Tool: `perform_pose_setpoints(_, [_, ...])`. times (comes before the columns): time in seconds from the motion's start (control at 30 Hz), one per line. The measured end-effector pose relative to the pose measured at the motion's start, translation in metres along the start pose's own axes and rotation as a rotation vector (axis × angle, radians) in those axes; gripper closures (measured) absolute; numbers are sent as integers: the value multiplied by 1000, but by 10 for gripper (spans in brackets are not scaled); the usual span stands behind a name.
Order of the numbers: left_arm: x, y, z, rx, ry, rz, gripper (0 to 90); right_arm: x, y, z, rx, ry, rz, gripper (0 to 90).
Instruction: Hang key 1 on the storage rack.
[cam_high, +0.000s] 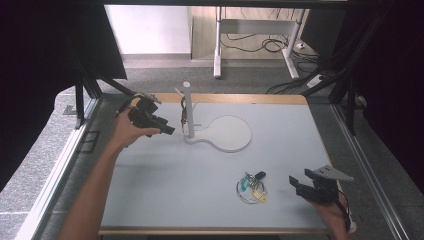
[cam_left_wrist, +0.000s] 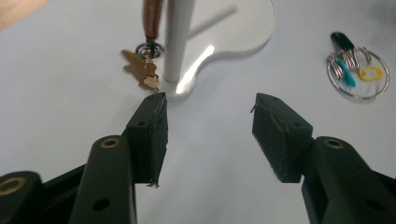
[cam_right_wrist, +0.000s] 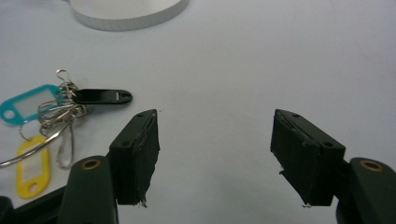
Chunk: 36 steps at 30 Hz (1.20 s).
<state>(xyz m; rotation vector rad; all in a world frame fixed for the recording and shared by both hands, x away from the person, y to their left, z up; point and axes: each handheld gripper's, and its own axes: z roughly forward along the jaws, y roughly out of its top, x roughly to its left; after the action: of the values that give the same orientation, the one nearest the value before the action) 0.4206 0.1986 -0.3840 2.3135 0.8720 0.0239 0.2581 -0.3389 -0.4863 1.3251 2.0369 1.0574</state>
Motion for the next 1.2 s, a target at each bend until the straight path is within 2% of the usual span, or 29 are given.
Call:
perform_pose_setpoints(0.2, [-12,-25,-2,-20,18,22,445,9,5,-2,-1,30,-42,329])
perform_pose_setpoints(0.3, [-18,-37,0,-36,22,21,449,11,6,-4,-3,25,-64,332])
perform_pose_setpoints(0.37, [-24,-44,2,-34,35,33,449,12,7,-5,-3,23,-70,333])
perform_pose_setpoints(0.53, [-35,-59,6,-46,29,32,450,16,9,-4,6,36,-75,335])
perform_pose_setpoints(0.6, [-42,-65,9,-32,44,50,450,18,12,-4,13,45,-89,335])
perform_pose_setpoints(0.73, [-52,-79,15,-34,11,48,449,22,19,-2,18,49,-108,333])
perform_pose_setpoints(0.8, [-56,-87,19,-16,32,53,449,22,21,-1,16,57,-116,333])
perform_pose_setpoints(0.93, [-60,-106,23,-29,22,47,452,24,22,0,40,73,-145,334])
perform_pose_setpoints(1.07, [-63,-123,25,-25,25,32,453,25,26,-4,33,114,-142,334])
perform_pose_setpoints(1.2, [-64,-130,29,-32,19,25,454,28,37,-5,58,105,-162,332])
